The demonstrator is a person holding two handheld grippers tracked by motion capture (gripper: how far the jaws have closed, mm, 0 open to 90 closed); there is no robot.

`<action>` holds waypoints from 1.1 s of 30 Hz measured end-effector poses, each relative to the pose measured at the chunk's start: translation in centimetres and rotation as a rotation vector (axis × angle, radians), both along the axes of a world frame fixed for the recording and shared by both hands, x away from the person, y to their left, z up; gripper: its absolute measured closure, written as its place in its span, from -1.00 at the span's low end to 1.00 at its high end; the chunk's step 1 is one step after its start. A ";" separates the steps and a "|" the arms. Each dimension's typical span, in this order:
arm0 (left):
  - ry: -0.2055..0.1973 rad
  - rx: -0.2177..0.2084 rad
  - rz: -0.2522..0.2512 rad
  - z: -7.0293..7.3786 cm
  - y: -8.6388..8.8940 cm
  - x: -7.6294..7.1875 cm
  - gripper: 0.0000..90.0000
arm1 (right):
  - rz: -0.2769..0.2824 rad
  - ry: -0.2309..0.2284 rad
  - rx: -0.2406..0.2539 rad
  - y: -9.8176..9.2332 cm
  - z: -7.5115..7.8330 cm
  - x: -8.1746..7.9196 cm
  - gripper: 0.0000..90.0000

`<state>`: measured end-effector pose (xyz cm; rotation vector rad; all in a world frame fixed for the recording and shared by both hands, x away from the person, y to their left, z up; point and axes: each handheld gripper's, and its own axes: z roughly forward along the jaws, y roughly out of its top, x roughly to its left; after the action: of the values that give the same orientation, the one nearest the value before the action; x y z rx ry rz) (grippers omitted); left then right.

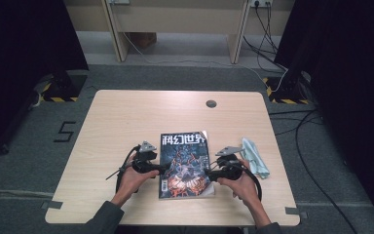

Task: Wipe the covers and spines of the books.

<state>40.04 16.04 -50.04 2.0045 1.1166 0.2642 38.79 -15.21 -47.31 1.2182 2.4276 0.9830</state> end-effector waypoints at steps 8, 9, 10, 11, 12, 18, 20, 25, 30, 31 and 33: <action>-0.012 0.001 -0.029 0.8 1.0 -2.3 -0.48 | -0.121 -0.049 0.035 -4.8 1.6 1.0 -0.34; -0.011 0.003 -0.038 0.8 1.2 -2.6 -0.48 | -0.130 -0.060 0.025 -5.3 1.8 1.1 -0.28; -0.013 0.006 -0.040 0.7 1.3 -3.0 -0.48 | -0.142 -0.071 0.011 -5.9 1.9 1.2 -0.25; -0.014 0.007 -0.044 0.7 1.5 -3.4 -0.48 | -0.156 -0.079 -0.008 -6.4 2.1 1.3 -0.20; -0.014 0.006 -0.047 0.6 1.7 -3.8 -0.48 | -0.173 -0.079 -0.029 -6.9 2.1 1.4 -0.16; -0.030 -0.005 -0.023 0.8 3.8 -5.9 -0.48 | -0.246 -0.100 -0.064 -10.0 2.3 1.9 0.04; -0.035 -0.003 -0.012 0.8 4.3 -6.4 -0.48 | -0.263 -0.097 -0.079 -10.5 2.3 1.9 0.06; -0.018 0.001 -0.019 0.3 4.9 -7.3 -0.50 | -0.315 -0.087 -0.136 -11.7 1.6 2.3 0.10; -0.014 0.018 -0.038 0.1 4.9 -8.0 -0.50 | -0.311 -0.060 -0.163 -12.2 0.8 2.4 0.21; -0.017 0.017 -0.042 0.1 4.8 -8.2 -0.50 | -0.310 -0.049 -0.165 -12.2 0.6 2.5 0.26; -0.019 0.022 -0.049 0.2 4.8 -8.4 -0.50 | -0.298 -0.036 -0.185 -12.2 0.1 2.6 0.33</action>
<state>31.67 20.80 -49.89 2.0418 1.0549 0.2706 41.40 -27.40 -47.24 1.4264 2.1694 0.6737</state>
